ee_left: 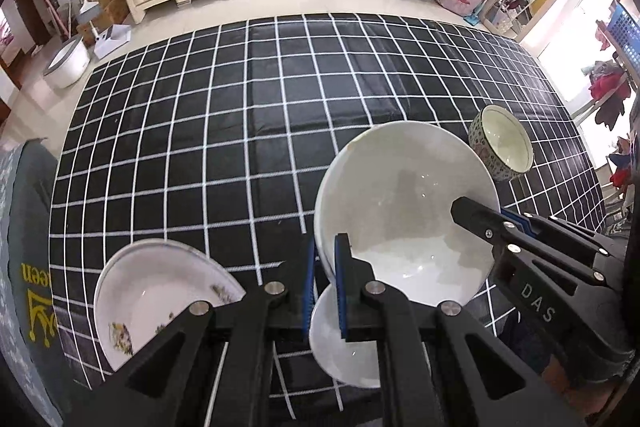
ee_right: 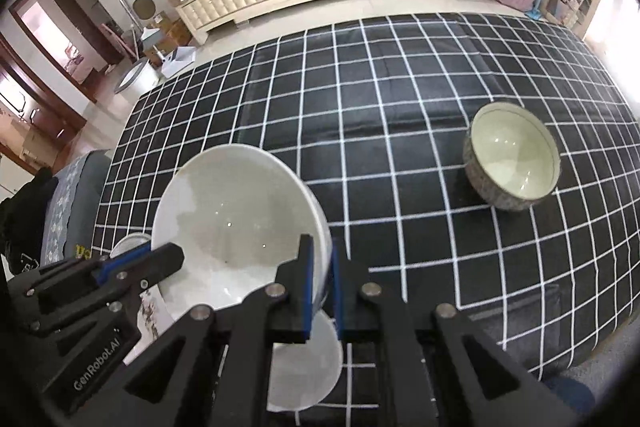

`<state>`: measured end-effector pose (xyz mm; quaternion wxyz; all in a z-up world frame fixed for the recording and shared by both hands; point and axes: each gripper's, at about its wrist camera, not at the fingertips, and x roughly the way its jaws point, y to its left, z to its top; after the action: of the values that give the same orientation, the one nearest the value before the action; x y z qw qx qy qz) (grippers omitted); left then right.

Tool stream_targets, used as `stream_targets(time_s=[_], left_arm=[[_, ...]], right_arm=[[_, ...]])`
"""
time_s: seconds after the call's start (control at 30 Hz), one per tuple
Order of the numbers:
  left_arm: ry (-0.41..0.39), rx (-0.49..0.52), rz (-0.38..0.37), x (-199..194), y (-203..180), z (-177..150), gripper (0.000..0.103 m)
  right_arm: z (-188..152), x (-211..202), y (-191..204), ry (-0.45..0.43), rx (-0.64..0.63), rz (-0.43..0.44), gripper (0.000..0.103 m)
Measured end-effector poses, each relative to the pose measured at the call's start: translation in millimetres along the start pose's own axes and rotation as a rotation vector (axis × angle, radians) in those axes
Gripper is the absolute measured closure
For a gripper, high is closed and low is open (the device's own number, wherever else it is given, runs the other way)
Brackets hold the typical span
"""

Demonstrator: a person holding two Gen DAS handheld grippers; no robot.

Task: Organize plates and bowls
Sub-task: 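Lift the cream bowl and lower it into the plain white bowl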

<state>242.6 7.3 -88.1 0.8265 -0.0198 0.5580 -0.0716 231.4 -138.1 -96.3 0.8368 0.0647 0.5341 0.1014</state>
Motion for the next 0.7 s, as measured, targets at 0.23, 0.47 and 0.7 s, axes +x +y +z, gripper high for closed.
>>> stream_targets(time_s=[0.23, 0.47, 0.7], left_arm=[[0.006, -0.006, 0.002, -5, 0, -20, 0.095], [0.02, -0.033, -0.007, 1, 1, -33, 0.095], [0.049, -0.025, -0.012, 12, -6, -52, 0.095]], right_arm=[[-14, -1, -1, 0.028, 0.0, 0.021, 0.092], [-25, 3, 1, 0.053, -0.011, 0.008, 0.092], [-43, 6, -1, 0.079, -0.013, -0.012, 0.092]])
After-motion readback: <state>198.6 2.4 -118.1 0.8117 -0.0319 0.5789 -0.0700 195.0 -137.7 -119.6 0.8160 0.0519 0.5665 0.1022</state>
